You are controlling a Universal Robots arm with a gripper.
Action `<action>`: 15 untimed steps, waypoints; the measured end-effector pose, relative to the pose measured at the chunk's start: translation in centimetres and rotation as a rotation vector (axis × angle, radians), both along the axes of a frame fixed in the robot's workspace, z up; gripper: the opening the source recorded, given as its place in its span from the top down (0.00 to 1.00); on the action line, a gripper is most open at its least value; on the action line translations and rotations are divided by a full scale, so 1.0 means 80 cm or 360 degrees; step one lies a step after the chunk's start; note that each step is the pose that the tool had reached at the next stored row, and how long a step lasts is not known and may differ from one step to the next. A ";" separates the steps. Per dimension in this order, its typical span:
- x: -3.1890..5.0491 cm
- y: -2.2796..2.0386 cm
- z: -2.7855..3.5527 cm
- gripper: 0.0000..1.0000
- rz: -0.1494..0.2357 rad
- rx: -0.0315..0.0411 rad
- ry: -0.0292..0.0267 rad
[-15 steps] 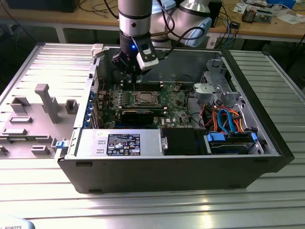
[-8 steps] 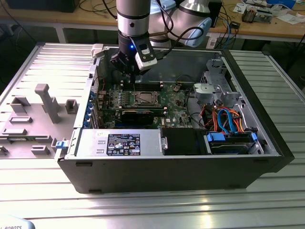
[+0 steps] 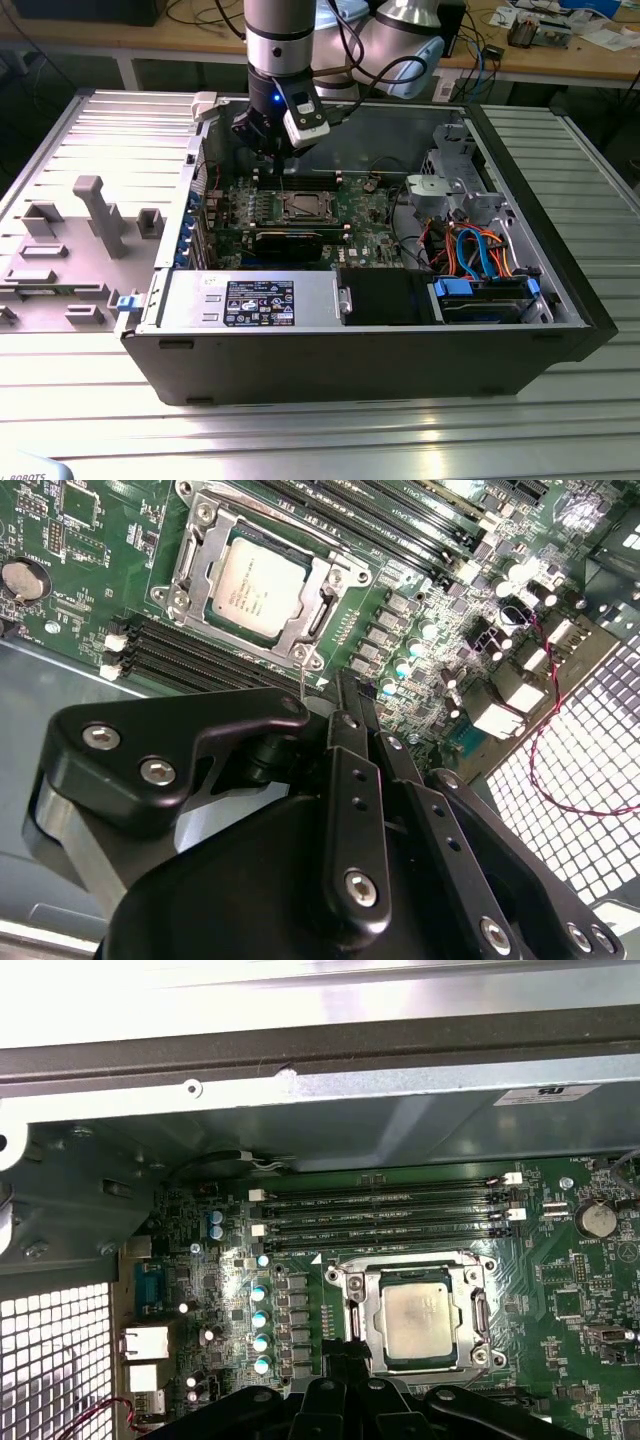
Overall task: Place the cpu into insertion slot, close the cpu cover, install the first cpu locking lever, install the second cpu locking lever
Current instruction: 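Install the first cpu locking lever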
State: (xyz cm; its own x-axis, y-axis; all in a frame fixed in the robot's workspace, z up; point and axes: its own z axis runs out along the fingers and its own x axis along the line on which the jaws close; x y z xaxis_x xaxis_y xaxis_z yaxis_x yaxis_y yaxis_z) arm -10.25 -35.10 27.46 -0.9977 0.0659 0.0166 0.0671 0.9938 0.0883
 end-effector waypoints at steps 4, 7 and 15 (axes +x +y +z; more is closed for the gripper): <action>0.000 0.0000 0.0000 0.89 0.0038 0.0000 0.00002; -0.001 0.0000 -0.0003 0.89 0.0095 0.0000 -0.00002; -0.013 0.0000 -0.0001 0.89 0.0095 0.0000 0.00000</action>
State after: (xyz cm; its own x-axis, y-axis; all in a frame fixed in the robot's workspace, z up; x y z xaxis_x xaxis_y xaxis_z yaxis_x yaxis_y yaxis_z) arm -11.25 -35.10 27.45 -0.9998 0.0063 0.0166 0.0077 0.9961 0.0883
